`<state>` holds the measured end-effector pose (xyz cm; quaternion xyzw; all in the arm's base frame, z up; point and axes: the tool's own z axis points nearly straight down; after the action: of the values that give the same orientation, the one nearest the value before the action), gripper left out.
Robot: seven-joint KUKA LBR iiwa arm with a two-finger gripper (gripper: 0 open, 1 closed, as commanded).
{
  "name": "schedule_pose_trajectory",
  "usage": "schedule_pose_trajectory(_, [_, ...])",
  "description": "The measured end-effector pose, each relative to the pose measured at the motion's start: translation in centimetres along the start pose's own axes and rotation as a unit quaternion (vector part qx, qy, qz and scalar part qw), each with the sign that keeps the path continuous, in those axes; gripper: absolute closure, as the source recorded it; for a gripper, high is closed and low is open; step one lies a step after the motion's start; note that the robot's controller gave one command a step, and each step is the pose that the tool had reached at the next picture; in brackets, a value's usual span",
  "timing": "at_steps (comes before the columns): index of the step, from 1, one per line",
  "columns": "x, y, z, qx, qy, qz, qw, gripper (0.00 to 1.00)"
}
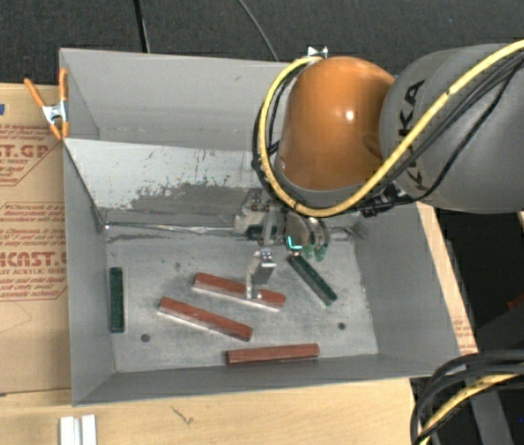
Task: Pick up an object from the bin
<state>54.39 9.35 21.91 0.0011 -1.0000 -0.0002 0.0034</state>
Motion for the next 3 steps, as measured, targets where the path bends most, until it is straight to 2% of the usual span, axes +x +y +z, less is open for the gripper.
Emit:
schedule_pose_trajectory(1, [-0.2, 0.0, -0.5, 0.000, -0.0041, 0.001, 1.0000, 0.00])
schedule_pose_trajectory(2, [0.3, 0.2, 3.9, -0.001, -0.0078, -0.004, 1.0000, 0.00])
schedule_pose_trajectory(3, [0.0, -2.2, 14.2, -0.002, -0.0080, -0.006, 0.9999, 1.00])
